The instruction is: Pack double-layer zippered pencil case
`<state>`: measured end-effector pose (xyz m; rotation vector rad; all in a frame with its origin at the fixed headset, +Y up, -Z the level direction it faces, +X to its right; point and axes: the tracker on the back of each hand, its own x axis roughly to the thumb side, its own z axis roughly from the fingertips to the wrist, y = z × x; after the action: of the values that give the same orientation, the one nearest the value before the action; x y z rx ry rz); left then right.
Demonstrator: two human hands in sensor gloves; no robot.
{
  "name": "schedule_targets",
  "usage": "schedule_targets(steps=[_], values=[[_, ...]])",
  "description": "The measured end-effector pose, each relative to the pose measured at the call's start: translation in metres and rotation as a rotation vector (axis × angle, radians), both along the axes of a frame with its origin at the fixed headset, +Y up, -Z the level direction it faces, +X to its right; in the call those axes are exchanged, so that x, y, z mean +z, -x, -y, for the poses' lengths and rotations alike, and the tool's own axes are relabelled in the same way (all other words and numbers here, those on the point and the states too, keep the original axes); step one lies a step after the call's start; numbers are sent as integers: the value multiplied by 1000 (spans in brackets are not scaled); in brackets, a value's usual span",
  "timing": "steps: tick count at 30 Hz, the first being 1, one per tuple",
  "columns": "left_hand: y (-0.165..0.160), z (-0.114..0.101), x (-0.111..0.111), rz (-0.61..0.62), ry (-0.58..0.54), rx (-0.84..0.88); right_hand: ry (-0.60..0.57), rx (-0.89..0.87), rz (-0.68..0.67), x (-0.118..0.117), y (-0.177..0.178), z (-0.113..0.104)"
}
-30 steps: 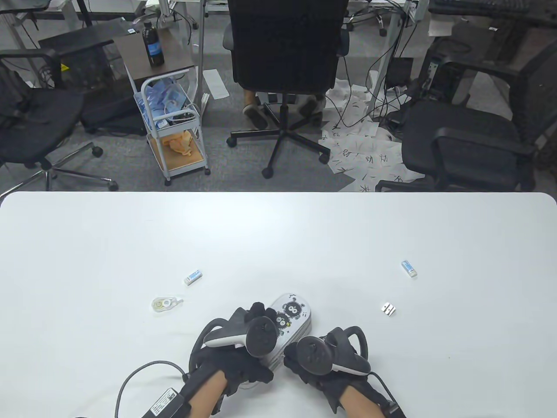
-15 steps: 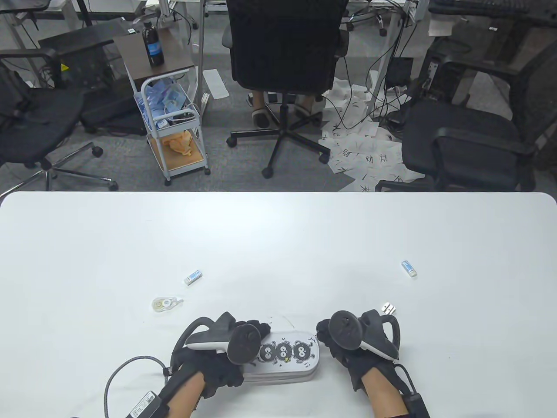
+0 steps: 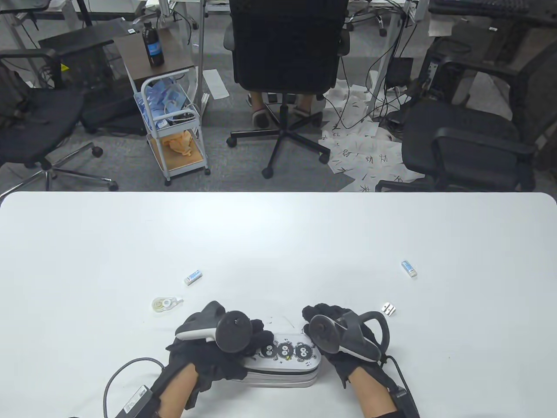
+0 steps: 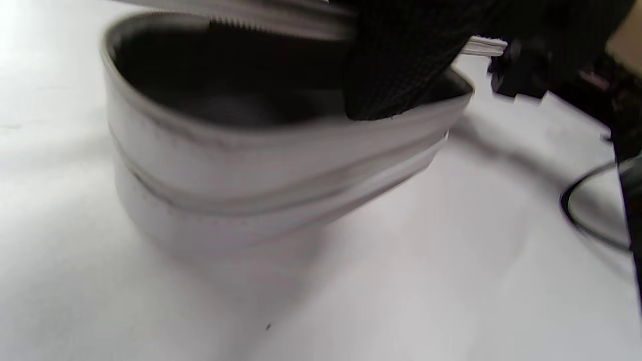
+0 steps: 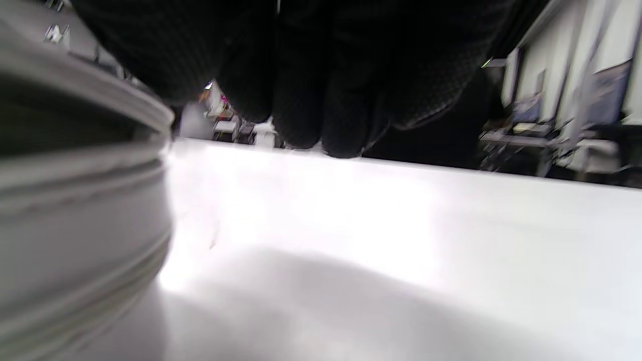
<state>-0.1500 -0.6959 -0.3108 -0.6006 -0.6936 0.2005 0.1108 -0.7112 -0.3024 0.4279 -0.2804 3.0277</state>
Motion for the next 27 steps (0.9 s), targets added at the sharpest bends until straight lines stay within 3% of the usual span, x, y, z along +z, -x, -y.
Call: schedule_targets(steps=[3, 5, 8, 12, 18, 22, 27], values=[[10, -19, -14, -117, -8, 99, -61, -117, 114, 3, -16, -2], [12, -25, -26, -157, -107, 75, -67, -159, 183, 2, -27, -2], [8, -18, -39, -200, -213, 5, -33, -153, 227, -2, -35, 7], [0, 3, -47, -248, -334, -103, 99, -123, 228, -9, -43, 26], [-5, 39, -46, -232, -203, -137, 135, -93, 213, -13, -40, 33], [14, 21, -49, -258, -294, -146, 144, -83, 172, -11, -33, 33], [75, 9, -60, -457, -295, -180, 139, -86, 157, -11, -30, 31]])
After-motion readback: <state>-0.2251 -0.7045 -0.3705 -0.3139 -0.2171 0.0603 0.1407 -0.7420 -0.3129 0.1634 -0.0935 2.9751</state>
